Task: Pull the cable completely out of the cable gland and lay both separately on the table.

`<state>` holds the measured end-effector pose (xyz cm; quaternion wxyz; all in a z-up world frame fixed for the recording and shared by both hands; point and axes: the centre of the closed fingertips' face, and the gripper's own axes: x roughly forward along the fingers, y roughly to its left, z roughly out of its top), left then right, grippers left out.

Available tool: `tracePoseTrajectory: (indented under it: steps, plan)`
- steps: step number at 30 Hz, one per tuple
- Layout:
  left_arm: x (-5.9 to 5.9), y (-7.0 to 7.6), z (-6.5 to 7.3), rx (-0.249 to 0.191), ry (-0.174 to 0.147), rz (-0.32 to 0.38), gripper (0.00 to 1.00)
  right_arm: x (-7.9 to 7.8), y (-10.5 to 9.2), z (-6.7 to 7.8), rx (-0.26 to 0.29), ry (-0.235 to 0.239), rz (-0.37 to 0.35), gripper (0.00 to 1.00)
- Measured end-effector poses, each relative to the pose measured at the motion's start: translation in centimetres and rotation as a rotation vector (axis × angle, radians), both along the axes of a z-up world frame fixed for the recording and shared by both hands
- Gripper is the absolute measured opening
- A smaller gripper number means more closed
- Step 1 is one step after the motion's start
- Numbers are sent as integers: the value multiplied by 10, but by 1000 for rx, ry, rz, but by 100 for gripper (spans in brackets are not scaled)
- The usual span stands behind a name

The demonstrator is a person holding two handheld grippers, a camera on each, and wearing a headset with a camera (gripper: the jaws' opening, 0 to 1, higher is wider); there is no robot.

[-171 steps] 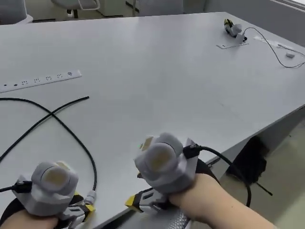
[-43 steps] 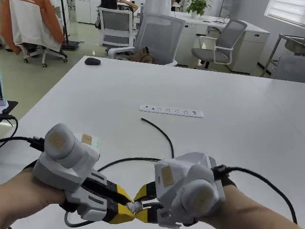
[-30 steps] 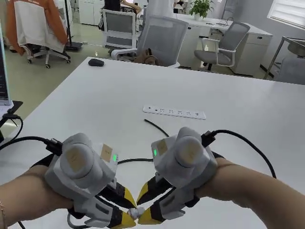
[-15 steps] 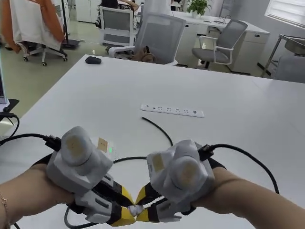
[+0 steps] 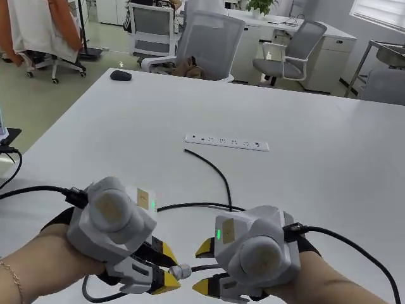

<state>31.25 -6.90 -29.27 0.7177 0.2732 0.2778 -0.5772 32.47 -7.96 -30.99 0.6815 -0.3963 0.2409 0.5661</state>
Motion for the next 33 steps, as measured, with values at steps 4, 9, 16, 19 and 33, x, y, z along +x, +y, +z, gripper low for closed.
tracePoseTrajectory:
  steps: [4,9,16,19,33]
  plan:
    - [0,-10,-2,32,-54,-44,17,3,-3,-3,5,-34,-15,23]
    - [1,-16,-6,15,-60,-37,17,3,-5,-12,-5,-37,-11,13]
    - [1,-14,-12,-3,-35,-11,17,7,-7,-16,-32,-48,-16,6]
    - [4,-10,-12,2,-49,4,17,15,-13,-18,-35,-42,-54,6]
    - [11,5,-22,62,-54,57,17,33,-51,-27,-111,-15,-240,6]
